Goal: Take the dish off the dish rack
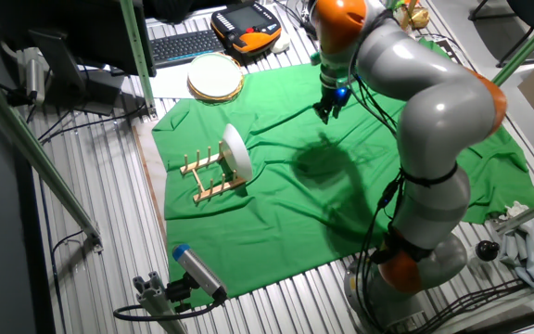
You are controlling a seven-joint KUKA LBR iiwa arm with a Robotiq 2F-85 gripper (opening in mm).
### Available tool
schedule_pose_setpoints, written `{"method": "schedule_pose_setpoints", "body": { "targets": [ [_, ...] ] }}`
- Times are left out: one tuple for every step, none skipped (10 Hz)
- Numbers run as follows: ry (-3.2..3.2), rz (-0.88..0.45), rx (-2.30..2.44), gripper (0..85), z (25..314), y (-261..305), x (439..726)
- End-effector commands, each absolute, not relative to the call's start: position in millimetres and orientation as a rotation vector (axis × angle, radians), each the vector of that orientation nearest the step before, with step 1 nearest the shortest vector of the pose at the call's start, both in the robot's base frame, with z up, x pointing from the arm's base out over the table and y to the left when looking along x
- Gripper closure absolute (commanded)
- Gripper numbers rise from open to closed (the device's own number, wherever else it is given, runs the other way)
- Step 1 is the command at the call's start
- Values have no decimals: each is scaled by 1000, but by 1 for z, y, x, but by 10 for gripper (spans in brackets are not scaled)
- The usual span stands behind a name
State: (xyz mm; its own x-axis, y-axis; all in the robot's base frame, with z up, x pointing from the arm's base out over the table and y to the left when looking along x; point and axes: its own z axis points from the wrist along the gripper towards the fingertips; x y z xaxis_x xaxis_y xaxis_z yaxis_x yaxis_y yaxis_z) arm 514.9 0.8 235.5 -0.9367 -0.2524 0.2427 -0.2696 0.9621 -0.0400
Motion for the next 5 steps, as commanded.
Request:
{"method": "schedule_pose_setpoints", "body": {
  "targets": [
    [-2865, 116, 467, 850, 236, 1, 515],
    [-2865, 113, 479, 850, 236, 1, 515],
    [-2864, 113, 481, 850, 236, 1, 515],
    [-2858, 102, 510, 850, 236, 1, 515],
    [-2856, 101, 514, 850, 236, 1, 515]
  ]
}}
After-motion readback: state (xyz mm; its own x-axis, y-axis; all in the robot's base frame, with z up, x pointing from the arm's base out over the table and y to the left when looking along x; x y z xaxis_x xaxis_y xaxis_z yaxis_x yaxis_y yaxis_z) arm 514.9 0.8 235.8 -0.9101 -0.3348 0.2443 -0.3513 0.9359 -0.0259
